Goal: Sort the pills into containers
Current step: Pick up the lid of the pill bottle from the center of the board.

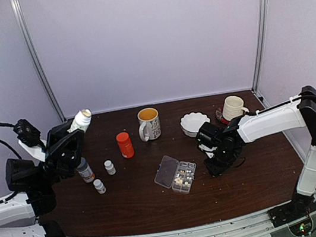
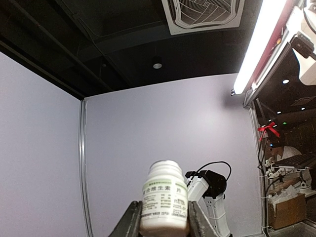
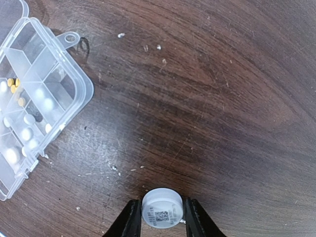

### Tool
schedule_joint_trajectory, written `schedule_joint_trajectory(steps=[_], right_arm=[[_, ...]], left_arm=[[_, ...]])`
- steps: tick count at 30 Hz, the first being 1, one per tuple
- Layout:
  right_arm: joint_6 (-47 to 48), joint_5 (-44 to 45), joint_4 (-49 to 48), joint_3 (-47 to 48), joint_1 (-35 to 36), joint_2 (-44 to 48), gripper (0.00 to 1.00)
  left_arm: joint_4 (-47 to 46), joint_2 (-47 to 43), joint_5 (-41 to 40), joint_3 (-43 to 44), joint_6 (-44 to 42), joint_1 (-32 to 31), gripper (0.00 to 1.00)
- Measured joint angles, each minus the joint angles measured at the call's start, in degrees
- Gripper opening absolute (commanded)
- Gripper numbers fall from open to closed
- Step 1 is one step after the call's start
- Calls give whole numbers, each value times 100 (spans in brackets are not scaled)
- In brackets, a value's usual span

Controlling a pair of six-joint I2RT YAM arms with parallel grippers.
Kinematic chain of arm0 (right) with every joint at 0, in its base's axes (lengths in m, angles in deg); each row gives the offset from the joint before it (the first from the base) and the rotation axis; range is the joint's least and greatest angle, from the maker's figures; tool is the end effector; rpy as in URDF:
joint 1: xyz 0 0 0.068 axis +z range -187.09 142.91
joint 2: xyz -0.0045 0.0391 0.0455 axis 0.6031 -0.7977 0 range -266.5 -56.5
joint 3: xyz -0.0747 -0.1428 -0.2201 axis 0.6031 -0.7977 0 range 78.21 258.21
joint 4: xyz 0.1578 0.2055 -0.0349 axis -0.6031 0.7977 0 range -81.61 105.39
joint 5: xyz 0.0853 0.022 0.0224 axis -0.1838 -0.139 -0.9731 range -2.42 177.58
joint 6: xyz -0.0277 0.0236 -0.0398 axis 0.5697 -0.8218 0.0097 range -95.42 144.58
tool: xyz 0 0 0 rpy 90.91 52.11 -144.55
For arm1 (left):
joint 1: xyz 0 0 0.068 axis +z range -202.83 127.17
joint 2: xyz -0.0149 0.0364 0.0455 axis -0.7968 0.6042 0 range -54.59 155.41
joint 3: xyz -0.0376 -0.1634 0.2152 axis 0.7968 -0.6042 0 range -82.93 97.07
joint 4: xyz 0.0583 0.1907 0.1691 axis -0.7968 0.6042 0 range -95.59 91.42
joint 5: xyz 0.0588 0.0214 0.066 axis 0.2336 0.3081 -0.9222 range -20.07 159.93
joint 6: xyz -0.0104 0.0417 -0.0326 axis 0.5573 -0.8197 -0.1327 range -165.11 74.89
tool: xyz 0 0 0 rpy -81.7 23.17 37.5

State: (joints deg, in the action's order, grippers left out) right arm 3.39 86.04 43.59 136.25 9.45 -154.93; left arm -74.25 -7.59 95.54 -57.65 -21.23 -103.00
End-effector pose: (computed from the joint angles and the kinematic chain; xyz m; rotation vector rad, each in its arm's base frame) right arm 0.2136 0.2266 0.1555 -0.6497 2.8654 0.2396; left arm 0.0920 -0.1345 0.3493 0.6345 0.6784 -1.3747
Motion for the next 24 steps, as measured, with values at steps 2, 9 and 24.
schedule_joint_trajectory(steps=[2, 9, 24], right_arm=[[4, 0, 2, 0, 0, -15, 32], [9, 0, 11, 0, 0, -33, 26], [98, -59, 330, 247, 2, 466, 24]], left_arm=[[46, 15, -7, -31, 0, 0, 0], [179, -92, -4, -33, -31, 0, 0], [295, 66, 11, -33, -13, 0, 0]])
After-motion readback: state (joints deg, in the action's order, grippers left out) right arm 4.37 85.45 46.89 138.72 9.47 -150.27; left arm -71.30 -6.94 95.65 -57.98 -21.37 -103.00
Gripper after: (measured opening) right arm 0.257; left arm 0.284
